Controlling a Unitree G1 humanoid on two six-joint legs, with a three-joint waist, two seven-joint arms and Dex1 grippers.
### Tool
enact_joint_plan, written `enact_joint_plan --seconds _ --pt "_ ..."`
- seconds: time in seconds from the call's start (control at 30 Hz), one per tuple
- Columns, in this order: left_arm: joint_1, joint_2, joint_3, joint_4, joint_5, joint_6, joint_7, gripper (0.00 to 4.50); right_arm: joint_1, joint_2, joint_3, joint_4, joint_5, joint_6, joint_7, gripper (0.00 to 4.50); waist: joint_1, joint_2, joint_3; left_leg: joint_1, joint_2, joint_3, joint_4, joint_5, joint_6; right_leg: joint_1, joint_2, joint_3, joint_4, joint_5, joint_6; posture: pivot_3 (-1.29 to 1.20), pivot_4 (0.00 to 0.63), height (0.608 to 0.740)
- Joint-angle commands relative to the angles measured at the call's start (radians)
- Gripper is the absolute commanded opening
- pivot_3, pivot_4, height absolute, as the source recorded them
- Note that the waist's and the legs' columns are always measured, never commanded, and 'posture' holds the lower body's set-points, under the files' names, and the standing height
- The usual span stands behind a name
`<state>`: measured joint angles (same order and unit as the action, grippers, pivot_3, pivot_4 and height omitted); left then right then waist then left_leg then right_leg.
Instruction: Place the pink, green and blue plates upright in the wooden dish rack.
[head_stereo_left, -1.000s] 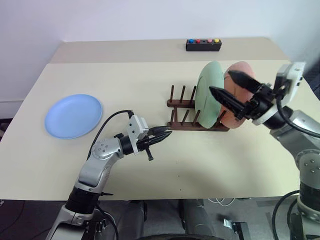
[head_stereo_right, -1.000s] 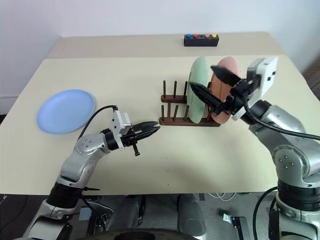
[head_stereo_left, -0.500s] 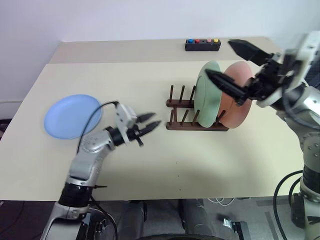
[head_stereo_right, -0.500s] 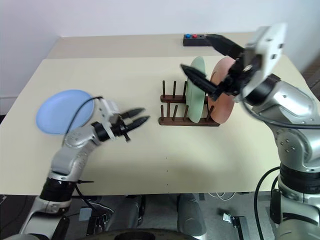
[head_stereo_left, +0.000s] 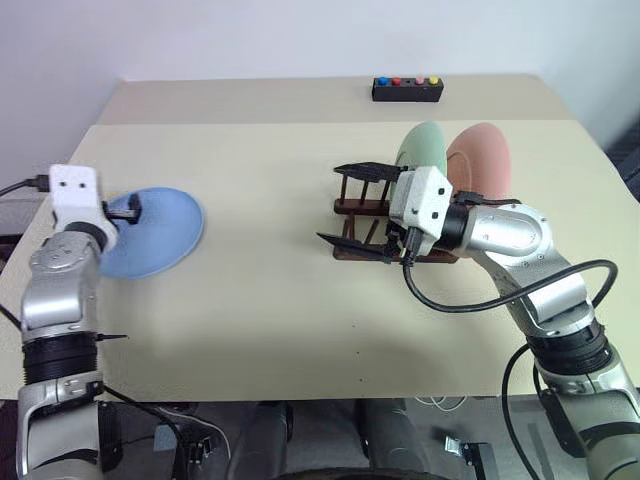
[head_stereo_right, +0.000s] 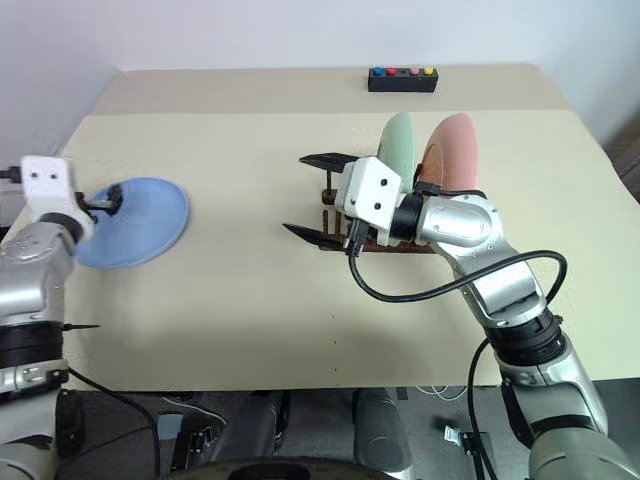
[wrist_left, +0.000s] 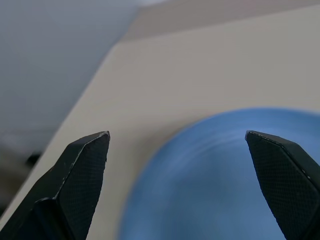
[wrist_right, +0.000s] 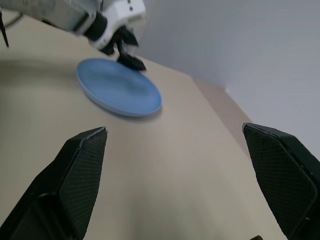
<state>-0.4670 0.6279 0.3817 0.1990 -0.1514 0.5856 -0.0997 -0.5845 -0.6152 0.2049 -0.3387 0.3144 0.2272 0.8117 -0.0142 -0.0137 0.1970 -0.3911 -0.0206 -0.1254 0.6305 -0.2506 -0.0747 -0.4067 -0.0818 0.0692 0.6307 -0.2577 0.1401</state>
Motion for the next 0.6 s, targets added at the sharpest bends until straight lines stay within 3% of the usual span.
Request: enact_joint_plan --seconds 0.03,0.3,0.4,0.6 --pt "-0.050 0.035 0.044 0.039 0.011 0.106 0.056 4.46 -0.002 0.015 -0.018 -0.017 -0.014 -0.026 0.010 4.43 0.000 0.000 0.000 0.000 0.000 -0.001 0.000 0.000 0.000 0.000 0.000 0.000 0.000 0.000 0.000 0.00 0.150 0.740" --pt "-0.119 0.015 0.058 0.144 -0.060 0.302 0.013 4.46 0.028 0.023 -0.041 -0.043 -0.019 -0.020 0.004 4.43 -0.006 -0.001 0.000 0.000 0.000 -0.001 0.000 0.001 -0.001 0.000 0.000 -0.001 0.001 0.000 -0.001 0.00 0.150 0.740" --pt "-0.117 -0.003 0.074 0.140 -0.063 0.287 0.037 3.64 0.038 0.016 -0.051 -0.041 -0.021 -0.023 0.004 4.43 -0.005 -0.001 0.000 0.000 0.000 -0.001 0.000 0.001 -0.001 0.000 0.000 -0.001 0.001 0.000 -0.001 0.00 0.150 0.740" --pt "-0.121 -0.037 0.105 0.095 -0.080 0.250 0.059 0.53 0.042 0.022 -0.055 -0.034 -0.025 -0.026 0.010 4.43 0.000 -0.001 0.000 0.000 0.000 -0.001 0.000 0.001 -0.002 0.000 0.000 -0.001 0.001 0.001 -0.001 0.00 0.150 0.740"
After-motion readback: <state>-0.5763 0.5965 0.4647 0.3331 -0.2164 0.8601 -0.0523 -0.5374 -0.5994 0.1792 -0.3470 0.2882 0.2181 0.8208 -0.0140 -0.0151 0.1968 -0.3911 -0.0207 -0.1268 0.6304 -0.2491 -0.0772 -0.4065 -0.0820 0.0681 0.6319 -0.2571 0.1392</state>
